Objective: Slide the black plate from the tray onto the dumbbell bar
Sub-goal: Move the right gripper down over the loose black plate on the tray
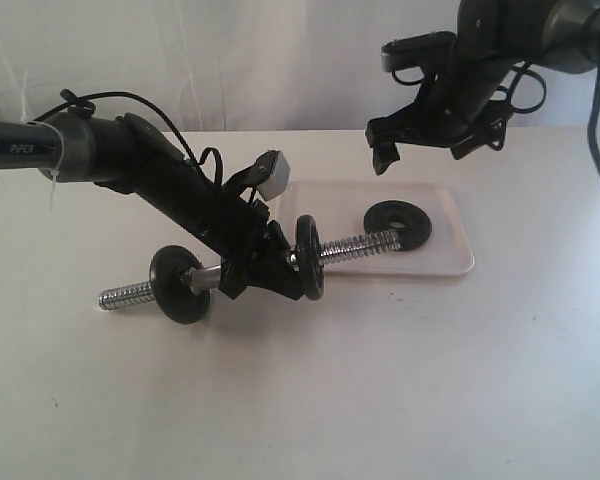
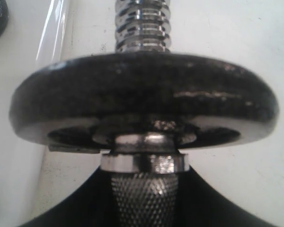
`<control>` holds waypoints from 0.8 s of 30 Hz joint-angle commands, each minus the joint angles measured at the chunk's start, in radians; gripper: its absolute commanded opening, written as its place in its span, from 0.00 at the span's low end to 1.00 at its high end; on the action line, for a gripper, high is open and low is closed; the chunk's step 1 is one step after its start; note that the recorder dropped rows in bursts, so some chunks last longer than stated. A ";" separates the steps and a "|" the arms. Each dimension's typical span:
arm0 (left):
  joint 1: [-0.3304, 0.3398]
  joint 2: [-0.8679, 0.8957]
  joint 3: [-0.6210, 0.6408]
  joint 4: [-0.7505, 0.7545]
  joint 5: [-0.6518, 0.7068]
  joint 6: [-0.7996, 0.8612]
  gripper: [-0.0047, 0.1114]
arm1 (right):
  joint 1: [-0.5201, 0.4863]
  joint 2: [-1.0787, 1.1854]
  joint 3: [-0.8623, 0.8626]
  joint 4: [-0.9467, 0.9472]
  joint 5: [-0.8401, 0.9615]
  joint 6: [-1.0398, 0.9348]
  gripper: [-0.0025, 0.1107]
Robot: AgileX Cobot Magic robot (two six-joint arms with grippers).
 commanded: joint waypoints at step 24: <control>0.005 -0.013 -0.001 -0.066 0.091 0.004 0.04 | 0.025 0.189 -0.010 -0.009 -0.094 0.013 0.94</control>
